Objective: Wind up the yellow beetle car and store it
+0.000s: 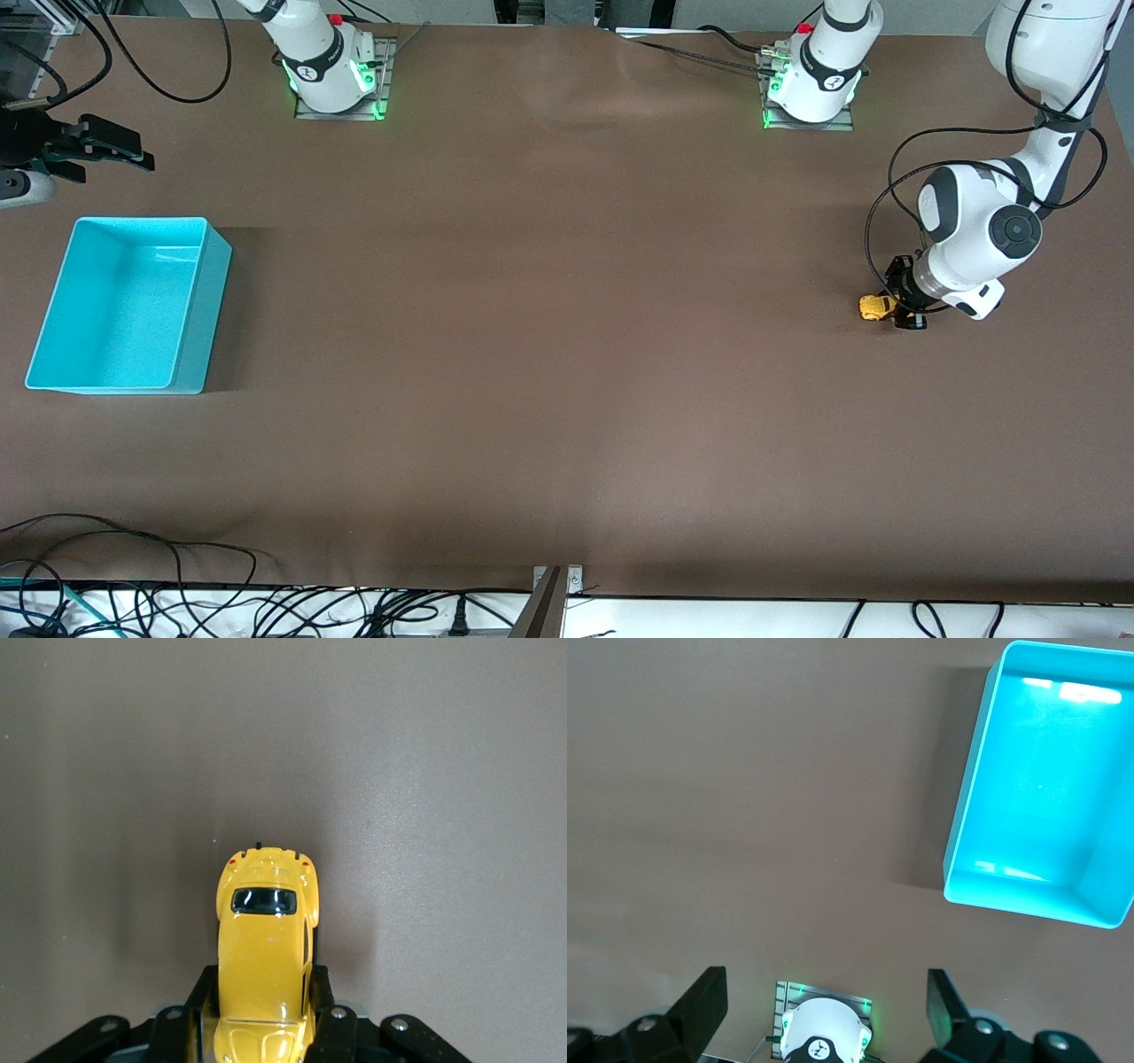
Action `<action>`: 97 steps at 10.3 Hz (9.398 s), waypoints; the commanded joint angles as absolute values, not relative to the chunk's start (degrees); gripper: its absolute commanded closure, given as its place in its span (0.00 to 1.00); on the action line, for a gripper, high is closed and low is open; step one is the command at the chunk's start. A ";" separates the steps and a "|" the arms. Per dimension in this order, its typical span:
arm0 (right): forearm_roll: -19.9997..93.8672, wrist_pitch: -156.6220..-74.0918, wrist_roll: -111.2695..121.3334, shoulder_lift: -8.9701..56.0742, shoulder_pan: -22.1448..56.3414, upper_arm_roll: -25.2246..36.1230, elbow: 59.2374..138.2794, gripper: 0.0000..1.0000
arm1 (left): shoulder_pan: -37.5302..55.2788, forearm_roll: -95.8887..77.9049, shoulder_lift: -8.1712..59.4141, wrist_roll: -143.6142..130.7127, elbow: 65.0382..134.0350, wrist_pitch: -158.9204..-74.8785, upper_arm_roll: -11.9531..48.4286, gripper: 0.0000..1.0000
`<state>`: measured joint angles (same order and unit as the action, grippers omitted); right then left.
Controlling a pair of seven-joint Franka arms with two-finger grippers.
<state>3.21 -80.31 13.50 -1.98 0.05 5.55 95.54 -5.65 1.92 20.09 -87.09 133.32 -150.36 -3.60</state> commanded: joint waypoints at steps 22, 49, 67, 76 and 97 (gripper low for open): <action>2.46 -79.28 15.12 -1.58 -0.18 6.42 94.39 0.00 | -6.06 6.15 24.88 -86.04 129.64 -152.49 -4.57 0.15; 2.37 -92.10 21.88 0.35 -0.09 4.32 100.97 0.00 | -5.54 -0.71 15.91 -28.66 79.04 -93.18 -1.42 0.00; -2.99 -134.29 83.73 7.73 -9.67 0.45 130.07 0.00 | -5.89 -2.20 12.66 -13.98 77.25 -88.59 5.71 0.00; -2.64 -147.47 92.20 17.57 -10.89 -2.19 130.17 0.00 | -3.27 -2.99 7.47 -10.63 84.29 -91.84 3.62 0.00; -1.67 -128.80 99.84 5.72 -16.08 -12.30 128.59 1.00 | -4.13 1.15 10.55 -7.74 83.50 -93.43 1.85 0.00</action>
<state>-2.59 -134.18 98.25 8.97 -13.74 -11.11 128.94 -4.13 0.47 10.53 -9.30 83.65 -93.08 2.16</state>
